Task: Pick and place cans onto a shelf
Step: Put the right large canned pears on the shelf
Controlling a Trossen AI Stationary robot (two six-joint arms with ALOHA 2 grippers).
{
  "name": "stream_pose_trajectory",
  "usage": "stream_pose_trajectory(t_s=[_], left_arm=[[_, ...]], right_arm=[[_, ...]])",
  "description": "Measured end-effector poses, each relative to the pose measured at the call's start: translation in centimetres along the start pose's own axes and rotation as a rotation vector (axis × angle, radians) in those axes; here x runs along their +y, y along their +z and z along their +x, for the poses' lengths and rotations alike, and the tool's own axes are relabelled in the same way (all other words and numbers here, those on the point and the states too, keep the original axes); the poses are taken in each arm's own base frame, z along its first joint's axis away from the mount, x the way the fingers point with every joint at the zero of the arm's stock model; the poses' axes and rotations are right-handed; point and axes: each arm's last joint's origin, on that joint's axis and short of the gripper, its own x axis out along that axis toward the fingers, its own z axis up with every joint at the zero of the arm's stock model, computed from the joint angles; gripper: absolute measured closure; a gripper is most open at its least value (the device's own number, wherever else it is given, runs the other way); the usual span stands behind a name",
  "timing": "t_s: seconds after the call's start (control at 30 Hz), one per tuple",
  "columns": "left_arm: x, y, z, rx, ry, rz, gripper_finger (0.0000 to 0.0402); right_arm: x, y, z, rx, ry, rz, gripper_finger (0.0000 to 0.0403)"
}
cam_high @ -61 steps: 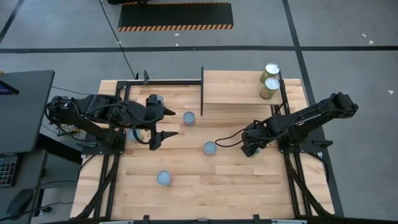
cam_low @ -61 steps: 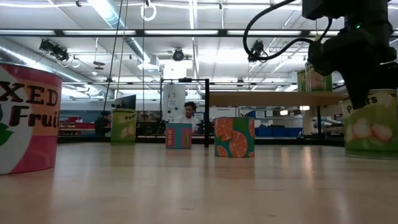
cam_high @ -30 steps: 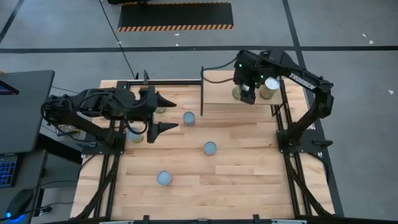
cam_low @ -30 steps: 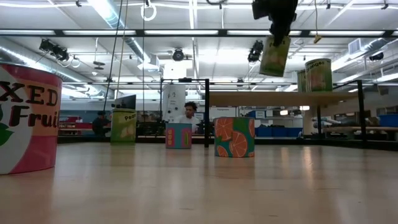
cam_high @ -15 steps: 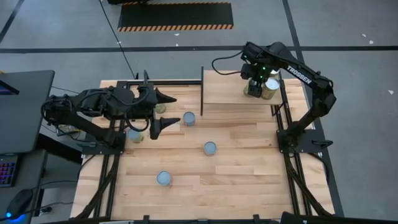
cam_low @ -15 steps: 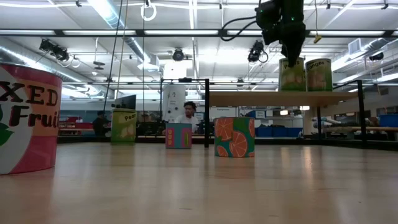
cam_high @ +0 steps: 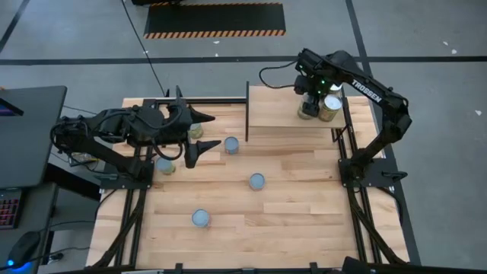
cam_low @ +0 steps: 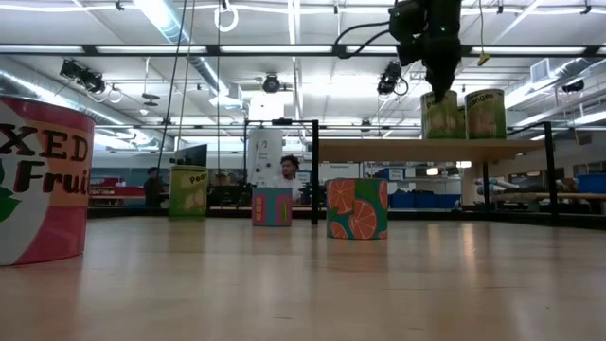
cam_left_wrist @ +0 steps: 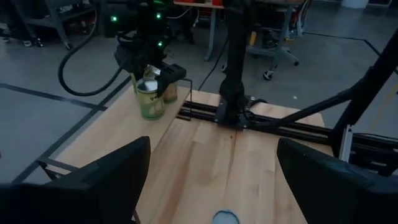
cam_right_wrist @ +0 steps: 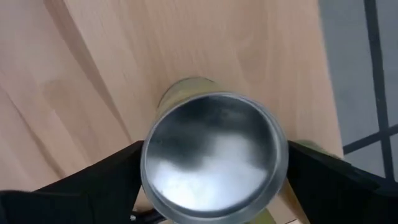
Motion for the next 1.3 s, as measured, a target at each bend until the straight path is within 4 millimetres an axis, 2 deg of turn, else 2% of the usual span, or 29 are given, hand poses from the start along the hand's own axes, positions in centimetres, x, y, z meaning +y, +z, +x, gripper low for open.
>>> stream_pose_trajectory(t_s=[0.23, 0.4, 0.57, 0.77, 0.9, 1.1, 1.3], left_arm=[[0.2, 0.1, 0.1, -0.007, 0.010, 0.123, 0.0045], [1.3, 0.3, -0.1, -0.009, 0.051, 0.137, 0.0045], [2.6, 0.6, -1.3, -0.020, 0.079, 0.163, 0.0045], [3.6, 0.4, -2.4, 0.013, 0.101, 0.217, 0.0045], [4.0, 0.1, -2.8, 0.041, 0.113, 0.239, 0.0045], [3.9, -0.2, -2.8, 0.075, 0.079, 0.257, 0.0045], [3.9, -0.4, -2.8, 0.097, 0.051, 0.266, 0.0045]], right_arm=[[0.7, 0.7, -3.0, -0.130, -0.009, 0.165, 0.0030], [2.1, 0.6, -4.6, -0.144, 0.027, 0.456, 0.0030], [4.8, 0.6, -5.1, -0.141, 0.086, 0.736, 0.0047], [7.7, 0.9, -4.5, -0.117, 0.067, 0.891, 0.0096], [8.8, 0.9, -3.4, -0.070, 0.056, 0.963, 0.0140], [8.3, 0.4, 0.3, 0.028, -0.092, 1.060, 0.0206], [7.1, 0.1, 2.3, 0.057, -0.169, 1.103, 0.0224]])
